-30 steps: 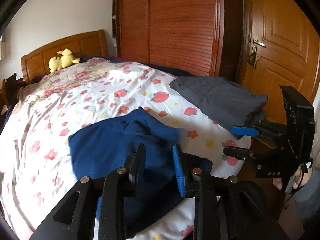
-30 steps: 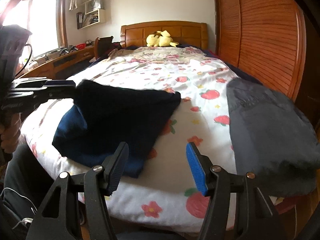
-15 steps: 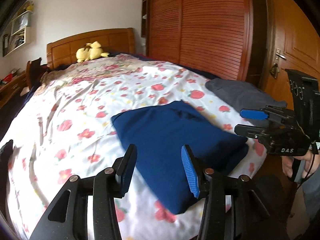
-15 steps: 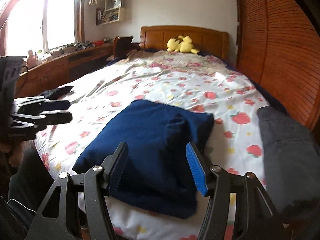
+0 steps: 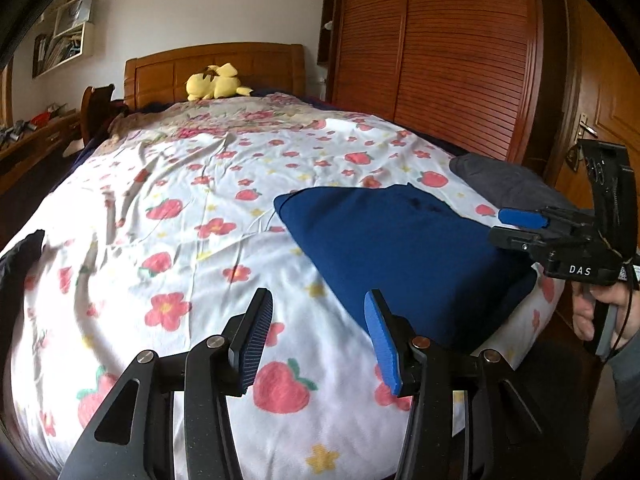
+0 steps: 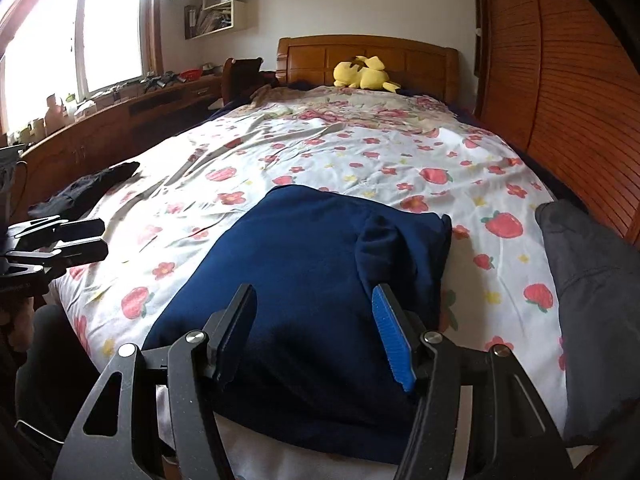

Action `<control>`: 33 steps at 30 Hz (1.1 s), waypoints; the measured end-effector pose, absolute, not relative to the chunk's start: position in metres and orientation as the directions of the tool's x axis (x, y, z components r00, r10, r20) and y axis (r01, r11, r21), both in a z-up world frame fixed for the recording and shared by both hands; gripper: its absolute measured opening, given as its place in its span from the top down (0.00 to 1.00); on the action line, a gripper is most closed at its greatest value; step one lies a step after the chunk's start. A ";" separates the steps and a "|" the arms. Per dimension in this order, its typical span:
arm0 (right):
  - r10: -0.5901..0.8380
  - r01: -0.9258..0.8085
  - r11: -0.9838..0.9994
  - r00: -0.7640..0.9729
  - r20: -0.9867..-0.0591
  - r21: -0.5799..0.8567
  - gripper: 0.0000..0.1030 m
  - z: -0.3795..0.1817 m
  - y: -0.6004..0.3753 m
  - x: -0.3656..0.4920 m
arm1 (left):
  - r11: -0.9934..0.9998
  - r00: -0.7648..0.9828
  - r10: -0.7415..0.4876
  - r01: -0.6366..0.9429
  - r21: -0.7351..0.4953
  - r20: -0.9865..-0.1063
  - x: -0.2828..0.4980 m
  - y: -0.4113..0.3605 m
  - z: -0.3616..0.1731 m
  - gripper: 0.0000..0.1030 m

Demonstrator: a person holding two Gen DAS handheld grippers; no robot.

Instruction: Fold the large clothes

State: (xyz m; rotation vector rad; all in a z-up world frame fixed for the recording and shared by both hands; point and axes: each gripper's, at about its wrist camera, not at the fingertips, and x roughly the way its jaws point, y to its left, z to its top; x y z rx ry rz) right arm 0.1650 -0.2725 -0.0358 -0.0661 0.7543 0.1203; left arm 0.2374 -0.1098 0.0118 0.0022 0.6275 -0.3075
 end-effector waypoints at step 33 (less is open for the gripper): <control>0.007 0.075 0.995 0.564 -0.825 0.060 0.41 -0.096 -0.333 0.130 | 0.920 0.714 -0.349 0.383 -0.079 -0.607 0.329 -0.117 -0.006 0.44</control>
